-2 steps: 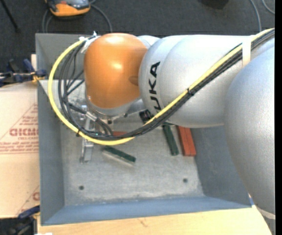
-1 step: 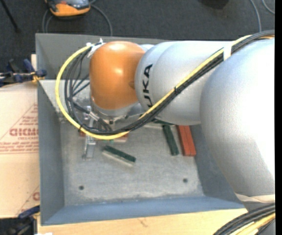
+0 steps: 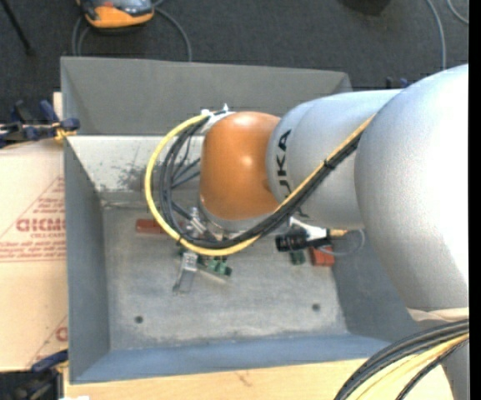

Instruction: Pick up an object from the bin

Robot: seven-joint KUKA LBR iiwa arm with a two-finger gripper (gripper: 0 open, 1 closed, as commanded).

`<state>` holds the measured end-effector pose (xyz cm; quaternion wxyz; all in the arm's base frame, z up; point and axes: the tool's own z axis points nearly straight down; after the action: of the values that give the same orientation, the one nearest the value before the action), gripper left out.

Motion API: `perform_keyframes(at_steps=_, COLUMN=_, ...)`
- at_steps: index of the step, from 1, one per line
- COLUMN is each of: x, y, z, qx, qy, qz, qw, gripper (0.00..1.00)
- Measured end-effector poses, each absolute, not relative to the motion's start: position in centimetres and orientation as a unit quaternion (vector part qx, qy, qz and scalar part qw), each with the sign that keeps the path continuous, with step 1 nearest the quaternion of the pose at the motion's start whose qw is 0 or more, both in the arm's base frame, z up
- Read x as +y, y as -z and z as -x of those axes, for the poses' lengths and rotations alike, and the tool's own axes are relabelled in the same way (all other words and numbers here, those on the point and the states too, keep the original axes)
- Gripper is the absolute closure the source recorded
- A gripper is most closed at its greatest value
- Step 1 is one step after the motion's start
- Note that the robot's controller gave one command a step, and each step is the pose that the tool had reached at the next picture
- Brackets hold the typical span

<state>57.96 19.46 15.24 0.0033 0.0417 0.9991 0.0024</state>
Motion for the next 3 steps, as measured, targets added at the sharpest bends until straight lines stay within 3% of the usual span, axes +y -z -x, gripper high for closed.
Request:
perform_keyframes(at_steps=1, x=18.3, y=-7.3, z=-61.7, qx=0.993, qy=-0.002, qz=-0.115, qw=0.001, gripper=0.00)
perform_keyframes(at_steps=2, x=18.3, y=-7.3, z=-61.7, qx=0.993, qy=-0.002, qz=-0.115, qw=0.001, gripper=0.00)
perform_keyframes(at_steps=3, x=17.6, y=-8.8, z=-61.9, qx=0.989, qy=-0.001, qz=-0.151, qw=-0.001, gripper=0.00)
